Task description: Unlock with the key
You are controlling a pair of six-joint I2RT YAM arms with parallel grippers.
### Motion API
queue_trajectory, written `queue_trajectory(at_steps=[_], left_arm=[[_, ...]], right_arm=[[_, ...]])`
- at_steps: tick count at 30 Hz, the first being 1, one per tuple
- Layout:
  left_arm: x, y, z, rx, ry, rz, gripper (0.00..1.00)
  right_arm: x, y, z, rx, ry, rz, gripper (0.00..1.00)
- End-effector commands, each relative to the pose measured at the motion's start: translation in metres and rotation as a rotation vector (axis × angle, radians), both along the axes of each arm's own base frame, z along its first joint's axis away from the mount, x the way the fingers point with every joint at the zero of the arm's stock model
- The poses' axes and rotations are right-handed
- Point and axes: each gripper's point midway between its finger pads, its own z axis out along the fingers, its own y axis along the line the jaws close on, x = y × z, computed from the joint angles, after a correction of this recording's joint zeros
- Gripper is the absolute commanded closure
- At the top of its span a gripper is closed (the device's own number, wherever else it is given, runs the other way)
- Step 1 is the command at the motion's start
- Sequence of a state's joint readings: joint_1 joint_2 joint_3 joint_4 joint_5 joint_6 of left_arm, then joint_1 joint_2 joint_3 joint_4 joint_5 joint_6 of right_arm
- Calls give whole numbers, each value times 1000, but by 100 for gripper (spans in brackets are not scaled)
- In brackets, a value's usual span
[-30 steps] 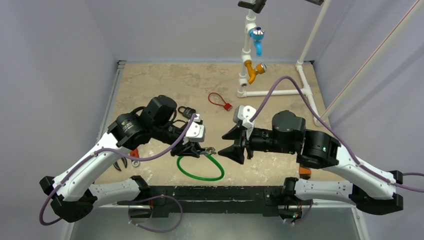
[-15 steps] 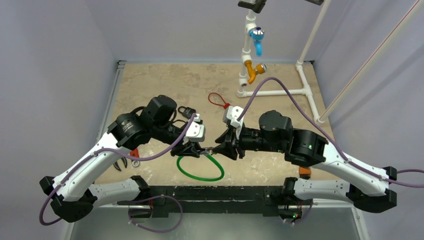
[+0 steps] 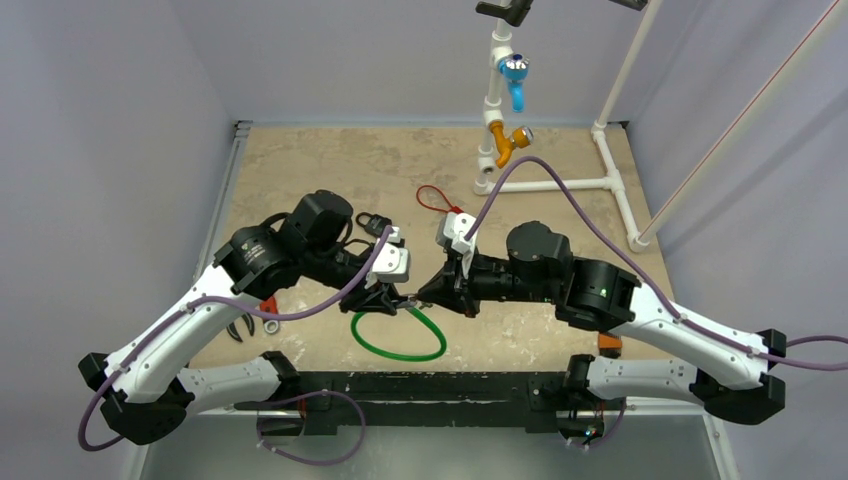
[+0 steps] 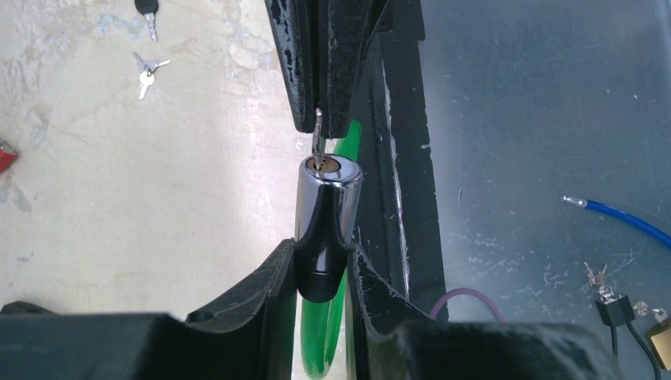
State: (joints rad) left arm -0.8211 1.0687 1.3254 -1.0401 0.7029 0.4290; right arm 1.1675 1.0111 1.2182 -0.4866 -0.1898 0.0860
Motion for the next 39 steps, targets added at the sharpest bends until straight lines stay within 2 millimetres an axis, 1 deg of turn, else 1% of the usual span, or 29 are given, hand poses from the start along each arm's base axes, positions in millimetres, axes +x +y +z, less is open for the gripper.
queue_trajectory(at_steps=[1,5,8,10,13,16,17,20,22,25,27,30,34,36,38,39], left_arm=[[3,-16,54,-174,-108,-36,100],[7,-18,61,-189,-130,-22,100],[11,-19,70,-209,-140,-2,100],[12,-21,76,-223,-134,3,100],[11,-24,82,-234,-115,-2,100],[16,-25,80,-224,-126,6,100],[20,-25,80,-222,-150,22,100],[40,-24,85,-218,-266,85,100],[53,-23,88,-208,-373,115,100],[70,-22,94,-191,-549,147,100],[78,-23,100,-190,-670,154,100],[86,-25,105,-181,-751,180,100],[92,-25,99,-145,-844,206,100],[94,-25,95,-131,-878,219,100],[93,-27,92,-123,-891,212,100],[95,-25,91,-111,-907,226,100]], right_arm=[[-6,18,-13,23,53,50,100],[-10,23,-28,13,87,69,100],[-7,24,-48,-45,82,73,100],[-9,25,-55,-65,91,85,100],[-8,26,-57,-71,81,89,100],[-7,27,-51,-49,79,79,100],[-10,29,-48,-30,113,82,100],[-7,33,-43,17,196,31,100],[-4,35,-50,30,267,5,100],[6,36,-66,26,403,-14,100],[16,36,-75,26,483,-37,100],[30,34,-76,37,536,-87,100],[45,34,-71,81,619,-151,100],[49,34,-69,115,669,-170,100],[53,33,-63,171,712,-181,100],[56,32,-60,196,726,-187,100]])
